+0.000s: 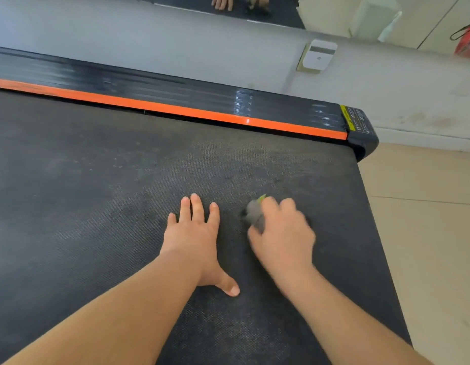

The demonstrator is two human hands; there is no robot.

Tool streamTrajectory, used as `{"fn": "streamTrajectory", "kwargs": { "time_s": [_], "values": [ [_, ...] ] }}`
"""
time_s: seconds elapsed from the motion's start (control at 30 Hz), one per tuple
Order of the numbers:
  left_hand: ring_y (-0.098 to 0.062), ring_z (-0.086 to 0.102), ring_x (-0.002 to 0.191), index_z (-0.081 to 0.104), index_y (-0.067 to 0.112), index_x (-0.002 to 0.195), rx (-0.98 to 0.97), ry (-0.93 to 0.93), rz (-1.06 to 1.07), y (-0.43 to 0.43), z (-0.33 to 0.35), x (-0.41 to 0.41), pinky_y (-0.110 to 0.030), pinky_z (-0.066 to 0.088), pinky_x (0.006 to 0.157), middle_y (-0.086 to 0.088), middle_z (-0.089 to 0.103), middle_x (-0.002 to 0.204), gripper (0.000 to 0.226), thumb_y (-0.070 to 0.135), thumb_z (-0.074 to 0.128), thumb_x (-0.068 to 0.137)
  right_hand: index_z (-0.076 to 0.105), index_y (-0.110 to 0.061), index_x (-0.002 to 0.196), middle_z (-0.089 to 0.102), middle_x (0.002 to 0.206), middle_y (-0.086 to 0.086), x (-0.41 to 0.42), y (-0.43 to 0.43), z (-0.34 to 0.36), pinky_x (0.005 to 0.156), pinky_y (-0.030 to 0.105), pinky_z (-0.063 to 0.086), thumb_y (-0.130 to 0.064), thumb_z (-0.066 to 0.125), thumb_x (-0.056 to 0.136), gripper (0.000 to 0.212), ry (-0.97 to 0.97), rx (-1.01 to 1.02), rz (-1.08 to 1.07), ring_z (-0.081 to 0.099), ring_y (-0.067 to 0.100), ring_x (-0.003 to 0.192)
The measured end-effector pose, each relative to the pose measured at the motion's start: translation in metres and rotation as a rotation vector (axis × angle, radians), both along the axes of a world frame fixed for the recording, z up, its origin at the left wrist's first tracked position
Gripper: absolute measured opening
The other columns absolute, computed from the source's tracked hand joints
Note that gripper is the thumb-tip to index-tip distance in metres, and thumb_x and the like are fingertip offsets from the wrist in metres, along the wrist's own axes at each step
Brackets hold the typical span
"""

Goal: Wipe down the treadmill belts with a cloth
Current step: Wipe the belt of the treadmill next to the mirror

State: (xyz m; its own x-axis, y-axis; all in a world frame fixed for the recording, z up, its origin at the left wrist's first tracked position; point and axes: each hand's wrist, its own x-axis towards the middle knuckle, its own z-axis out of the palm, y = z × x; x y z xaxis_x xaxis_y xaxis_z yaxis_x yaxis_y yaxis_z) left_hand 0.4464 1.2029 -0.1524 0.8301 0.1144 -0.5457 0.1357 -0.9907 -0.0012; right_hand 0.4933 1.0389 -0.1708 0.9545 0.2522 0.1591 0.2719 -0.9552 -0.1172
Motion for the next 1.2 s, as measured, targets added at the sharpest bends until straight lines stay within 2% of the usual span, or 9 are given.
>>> {"fn": "streamTrajectory", "kwargs": {
  "time_s": [0.13,0.23,0.33,0.4,0.63,0.73,0.83,1.07,1.2],
  "values": [
    [-0.040,-0.028,0.152,-0.029,0.020,0.158,-0.013,0.001,0.000,0.001,0.003,-0.001,-0.057,0.005,0.127,-0.020,-0.033,0.163,0.174,0.097,0.071,0.037,0.050,-0.037,0.109,0.044,0.096,-0.008,-0.016,-0.008,0.011,0.060,0.032,0.047,-0.055,0.063,0.078,0.038,0.184,0.014,0.437,0.062,0.021,0.089],
    [-0.038,-0.030,0.152,-0.032,0.021,0.156,-0.016,0.018,0.007,0.001,0.003,-0.001,-0.056,0.003,0.128,-0.018,-0.037,0.162,0.173,0.097,0.070,0.039,0.044,-0.038,0.118,0.045,0.107,-0.005,0.045,-0.032,0.017,0.074,0.039,0.051,-0.059,0.058,0.084,0.042,0.256,-0.110,0.278,0.058,0.026,0.104],
    [-0.037,-0.030,0.152,-0.033,0.024,0.155,-0.026,0.005,0.011,0.002,0.000,0.000,-0.056,0.001,0.128,-0.016,-0.037,0.162,0.173,0.098,0.070,0.038,0.047,-0.033,0.121,0.044,0.104,0.001,0.077,-0.042,0.016,0.065,0.036,0.042,-0.053,0.058,0.092,0.037,0.189,-0.002,-0.095,0.053,0.026,0.092],
    [-0.034,-0.029,0.153,-0.031,0.026,0.156,-0.035,-0.009,0.023,0.003,-0.002,-0.002,-0.055,0.001,0.128,-0.013,-0.035,0.164,0.174,0.098,0.070,0.036,0.051,-0.029,0.121,0.046,0.103,0.002,0.054,-0.026,0.004,0.061,0.034,0.038,-0.048,0.065,0.089,0.040,0.058,-0.053,-0.108,0.053,0.027,0.088],
    [-0.032,-0.029,0.153,-0.029,0.027,0.158,-0.048,-0.034,0.053,0.003,-0.001,-0.002,-0.053,0.002,0.128,-0.012,-0.035,0.164,0.174,0.096,0.072,0.034,0.057,-0.035,0.097,0.045,0.092,-0.009,-0.007,-0.043,0.001,0.044,0.029,0.043,-0.058,0.061,0.074,0.033,0.067,-0.031,0.630,0.059,0.015,0.081],
    [-0.032,-0.030,0.153,-0.031,0.028,0.156,-0.052,-0.016,0.048,0.002,0.000,-0.002,-0.053,0.000,0.128,-0.011,-0.037,0.163,0.173,0.096,0.072,0.035,0.055,-0.036,0.111,0.046,0.100,-0.009,0.044,-0.082,0.006,0.066,0.038,0.053,-0.060,0.058,0.081,0.038,0.164,-0.013,0.090,0.060,0.021,0.095],
    [-0.031,-0.029,0.153,-0.030,0.028,0.157,-0.052,-0.011,0.051,0.004,0.001,-0.003,-0.052,0.000,0.128,-0.011,-0.037,0.163,0.173,0.096,0.073,0.036,0.056,-0.030,0.118,0.045,0.101,0.001,0.051,-0.079,0.005,0.064,0.038,0.044,-0.053,0.062,0.087,0.040,0.053,0.128,-0.334,0.057,0.033,0.093],
    [-0.034,-0.023,0.155,-0.028,0.027,0.158,-0.015,0.109,0.003,0.003,0.015,0.007,-0.053,0.011,0.128,-0.013,-0.032,0.165,0.164,0.090,0.076,0.049,0.057,-0.039,0.103,0.042,0.094,-0.010,-0.023,-0.044,-0.001,0.046,0.028,0.042,-0.057,0.067,0.074,0.036,0.088,-0.008,0.400,0.052,0.014,0.082],
    [-0.035,0.011,0.157,0.007,0.026,0.164,0.025,0.067,-0.095,0.013,0.036,0.040,-0.054,0.024,0.124,-0.012,0.004,0.170,0.135,0.083,0.076,0.063,0.055,-0.041,0.117,0.043,0.102,-0.010,0.037,-0.079,0.018,0.056,0.032,0.051,-0.058,0.061,0.080,0.042,0.164,-0.162,0.722,0.052,0.014,0.092]
  ]
}}
